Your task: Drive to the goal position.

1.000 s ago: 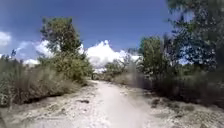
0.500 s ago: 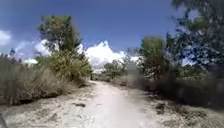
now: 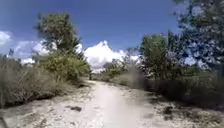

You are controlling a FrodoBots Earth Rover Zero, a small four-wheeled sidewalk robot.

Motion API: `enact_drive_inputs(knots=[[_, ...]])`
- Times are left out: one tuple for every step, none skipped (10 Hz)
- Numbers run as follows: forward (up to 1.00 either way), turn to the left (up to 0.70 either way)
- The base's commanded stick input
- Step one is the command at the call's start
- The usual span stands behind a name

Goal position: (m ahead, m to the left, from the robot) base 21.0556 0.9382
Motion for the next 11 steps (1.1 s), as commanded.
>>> enact_drive_inputs(knots=[[0.44, 0.02], [0.44, 0.02], [0.44, 0.02], [0.44, 0.02], [0.44, 0.02], [0.44, 0.02], [0.44, 0.02], [0.44, 0.02], [0.44, 0.02], [0.44, 0.02], [0.44, 0.02]])
